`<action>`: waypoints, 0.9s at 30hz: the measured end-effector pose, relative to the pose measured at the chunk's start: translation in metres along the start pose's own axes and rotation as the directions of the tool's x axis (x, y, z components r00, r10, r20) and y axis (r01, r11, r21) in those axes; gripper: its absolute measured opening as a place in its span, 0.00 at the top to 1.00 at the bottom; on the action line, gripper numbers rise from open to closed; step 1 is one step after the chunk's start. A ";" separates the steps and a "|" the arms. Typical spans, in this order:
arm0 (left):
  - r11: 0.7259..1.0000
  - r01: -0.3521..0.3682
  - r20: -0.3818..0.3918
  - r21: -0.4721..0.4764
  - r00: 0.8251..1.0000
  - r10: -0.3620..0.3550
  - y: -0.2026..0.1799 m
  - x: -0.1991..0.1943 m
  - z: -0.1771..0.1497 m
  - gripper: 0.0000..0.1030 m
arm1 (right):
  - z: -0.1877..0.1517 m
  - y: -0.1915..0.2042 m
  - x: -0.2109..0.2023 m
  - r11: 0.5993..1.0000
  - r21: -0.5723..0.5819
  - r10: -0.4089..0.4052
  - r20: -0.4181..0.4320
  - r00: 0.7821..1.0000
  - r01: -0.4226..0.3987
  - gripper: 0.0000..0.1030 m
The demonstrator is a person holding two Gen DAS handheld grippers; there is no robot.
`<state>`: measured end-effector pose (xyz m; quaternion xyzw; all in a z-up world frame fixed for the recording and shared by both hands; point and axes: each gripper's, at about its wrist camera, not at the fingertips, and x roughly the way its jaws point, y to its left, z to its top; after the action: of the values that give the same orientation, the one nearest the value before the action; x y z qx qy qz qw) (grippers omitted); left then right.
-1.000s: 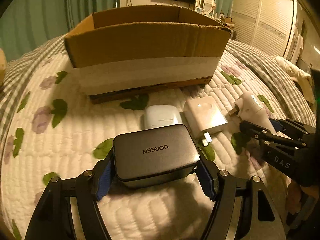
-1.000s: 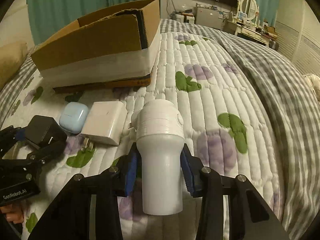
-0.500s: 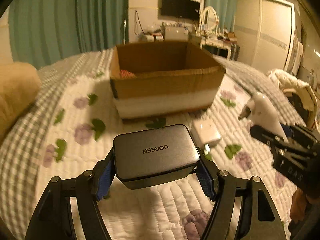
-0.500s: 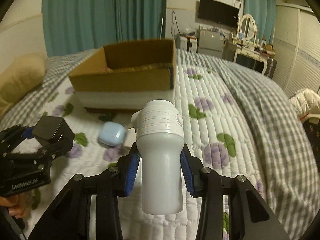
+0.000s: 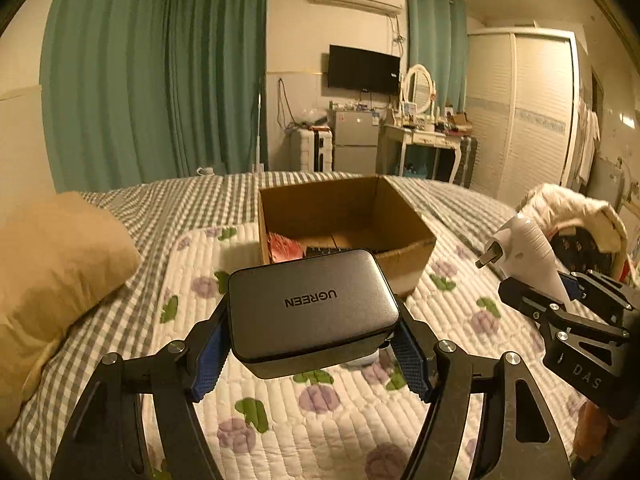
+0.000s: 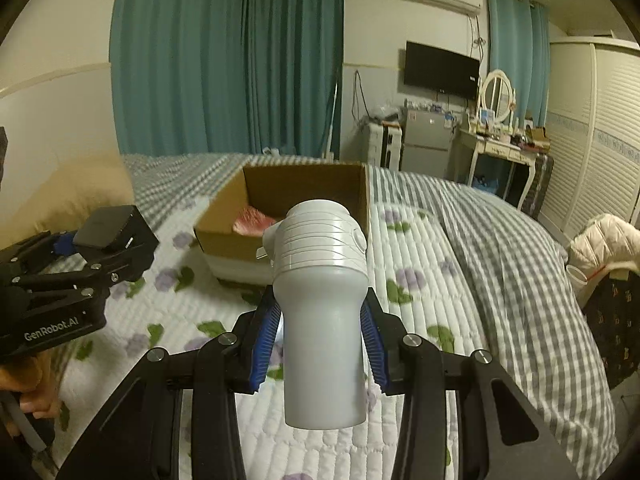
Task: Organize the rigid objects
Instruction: 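Carry the charger with the left gripper while the right gripper carries the plug toward the box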
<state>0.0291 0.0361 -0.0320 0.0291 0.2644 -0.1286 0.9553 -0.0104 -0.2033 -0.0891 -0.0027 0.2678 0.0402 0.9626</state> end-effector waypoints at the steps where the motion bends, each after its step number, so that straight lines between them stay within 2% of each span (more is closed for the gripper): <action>1: 1.000 0.002 0.004 -0.008 1.000 -0.002 0.001 -0.001 0.003 0.29 | 0.005 0.001 -0.002 1.000 -0.001 0.004 0.009 1.000 -0.004 0.62; 12: 1.000 -0.008 0.072 -0.025 0.997 0.009 0.006 0.010 0.035 0.29 | 0.054 0.007 0.000 0.999 -0.020 0.051 0.094 0.994 -0.049 0.62; 18: 1.000 0.010 0.085 -0.011 0.996 -0.009 0.005 0.037 0.051 0.29 | 0.071 0.007 0.023 0.996 -0.074 0.063 0.087 0.994 -0.057 0.62; 27: 0.999 0.019 0.079 0.032 0.997 -0.021 0.006 0.079 0.071 0.29 | 0.090 -0.002 0.063 0.995 -0.074 0.071 0.091 0.993 -0.064 0.62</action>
<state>0.1319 0.0148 -0.0114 0.0360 0.2244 -0.1432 0.9632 0.0902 -0.1983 -0.0444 -0.0258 0.2209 0.0822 0.9715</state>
